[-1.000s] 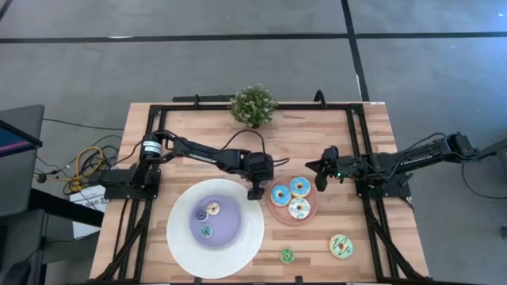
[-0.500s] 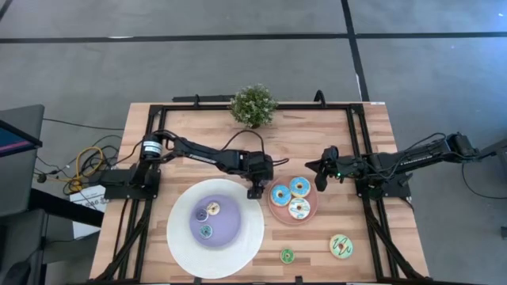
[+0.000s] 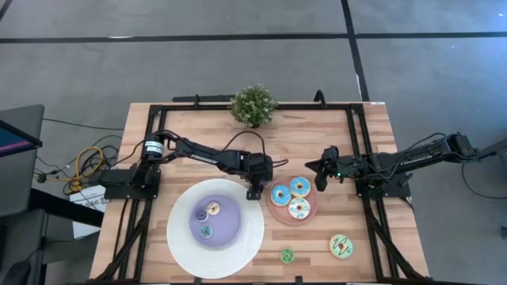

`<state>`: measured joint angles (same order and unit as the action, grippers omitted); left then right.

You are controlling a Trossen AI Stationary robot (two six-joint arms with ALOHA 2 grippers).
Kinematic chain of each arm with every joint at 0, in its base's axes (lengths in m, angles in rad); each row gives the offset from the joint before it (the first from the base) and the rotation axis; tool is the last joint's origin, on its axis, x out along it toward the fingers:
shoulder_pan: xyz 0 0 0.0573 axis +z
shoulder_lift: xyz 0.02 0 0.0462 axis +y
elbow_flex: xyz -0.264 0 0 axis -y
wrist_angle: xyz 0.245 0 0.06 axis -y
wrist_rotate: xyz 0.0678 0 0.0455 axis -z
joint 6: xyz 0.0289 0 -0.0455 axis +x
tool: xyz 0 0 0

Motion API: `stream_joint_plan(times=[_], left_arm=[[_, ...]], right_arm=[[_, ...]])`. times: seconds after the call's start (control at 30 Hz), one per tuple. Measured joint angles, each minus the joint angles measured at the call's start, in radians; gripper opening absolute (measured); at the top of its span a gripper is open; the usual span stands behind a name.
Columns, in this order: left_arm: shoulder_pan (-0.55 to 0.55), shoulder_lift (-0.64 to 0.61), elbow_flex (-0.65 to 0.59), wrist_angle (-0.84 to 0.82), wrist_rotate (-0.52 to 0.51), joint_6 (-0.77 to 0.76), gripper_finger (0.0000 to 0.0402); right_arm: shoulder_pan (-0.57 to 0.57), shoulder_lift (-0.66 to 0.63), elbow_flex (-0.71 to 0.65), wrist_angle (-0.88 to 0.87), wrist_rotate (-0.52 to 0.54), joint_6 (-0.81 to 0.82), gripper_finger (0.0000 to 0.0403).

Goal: Pick & Place donuts
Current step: Put the small violet donut on the violet plate

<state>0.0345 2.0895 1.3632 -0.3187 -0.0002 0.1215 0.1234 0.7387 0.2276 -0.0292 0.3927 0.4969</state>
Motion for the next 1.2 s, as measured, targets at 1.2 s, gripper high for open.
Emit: stream_joint_plan(times=[1.2], left_arm=[[-0.34, -0.44, -0.357, -0.25, -0.232, -0.691, 0.0179]], right_arm=[[0.0, 0.0, 0.0, 0.0, 0.0, 0.0, 0.0]])
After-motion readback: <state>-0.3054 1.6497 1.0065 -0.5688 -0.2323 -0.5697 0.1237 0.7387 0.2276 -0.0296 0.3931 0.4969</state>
